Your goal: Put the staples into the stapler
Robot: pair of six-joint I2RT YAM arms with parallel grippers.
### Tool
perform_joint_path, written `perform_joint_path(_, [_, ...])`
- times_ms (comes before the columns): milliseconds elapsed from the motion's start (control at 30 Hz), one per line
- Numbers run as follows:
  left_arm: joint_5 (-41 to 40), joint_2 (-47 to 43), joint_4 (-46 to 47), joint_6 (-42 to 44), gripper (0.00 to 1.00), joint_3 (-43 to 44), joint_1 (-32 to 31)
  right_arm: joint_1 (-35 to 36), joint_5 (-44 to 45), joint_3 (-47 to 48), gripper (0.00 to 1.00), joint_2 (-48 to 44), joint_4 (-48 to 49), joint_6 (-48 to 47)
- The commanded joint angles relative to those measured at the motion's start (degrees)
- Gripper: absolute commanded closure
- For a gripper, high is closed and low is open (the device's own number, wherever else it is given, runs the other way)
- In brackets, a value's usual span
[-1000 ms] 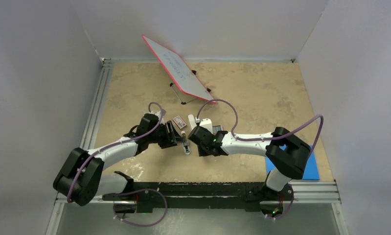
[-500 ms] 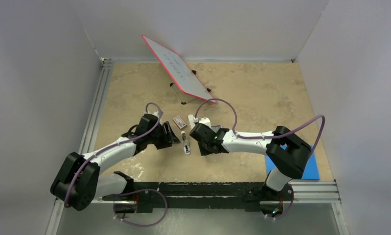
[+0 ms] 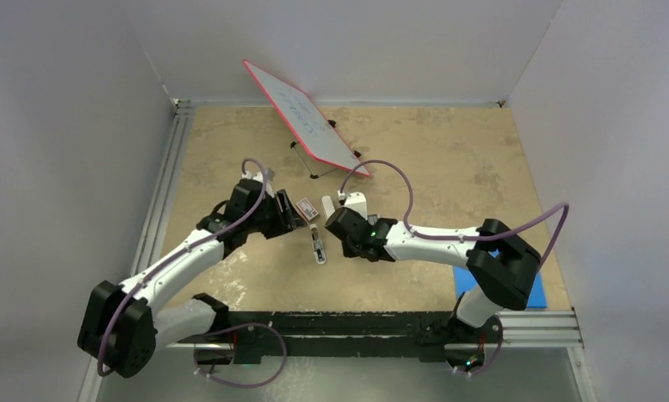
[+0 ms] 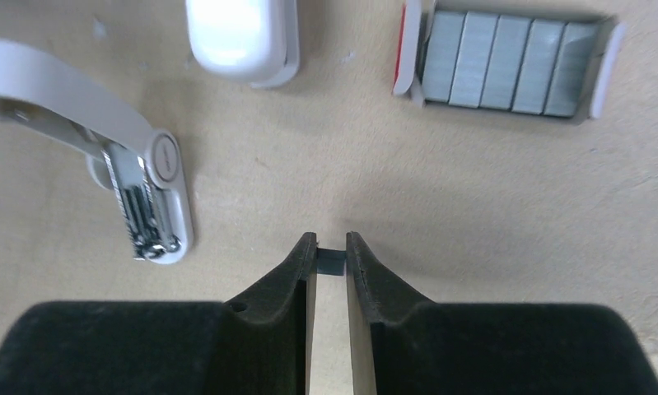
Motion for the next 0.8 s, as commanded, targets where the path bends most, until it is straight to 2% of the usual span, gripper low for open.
perform_joint_path(0, [-2.7,-3.9,-5.4,2.0,0.50,7.5,-0.1,0.3,5.7,3.5,0.80,-3.1,3.4,1.7])
perform_joint_path(133, [-6.3,-6.8,-11.8,3.2,0.50,13.7,-0.1,1.5,6.4,5.7,0.80,-1.8,5.1,1.3])
perform_joint_path(367, [-11.6,-13.0,-16.7,6.0,0.49,19.1,-0.1,5.0,8.1,9.9,0.80,2.3,7.3,0.8])
perform_joint_path(500, [-15.5,-13.3,-19.7,8.4,0.49,21.9,-0.1,6.4,8.2,11.3,0.79,4.8,7.6,0.6])
perform_joint_path(767, [-17.8,-12.8,-20.5,10.2,0.48,22.6,-0.1,7.8,7.0,11.8,0.79,7.1,8.8,0.1])
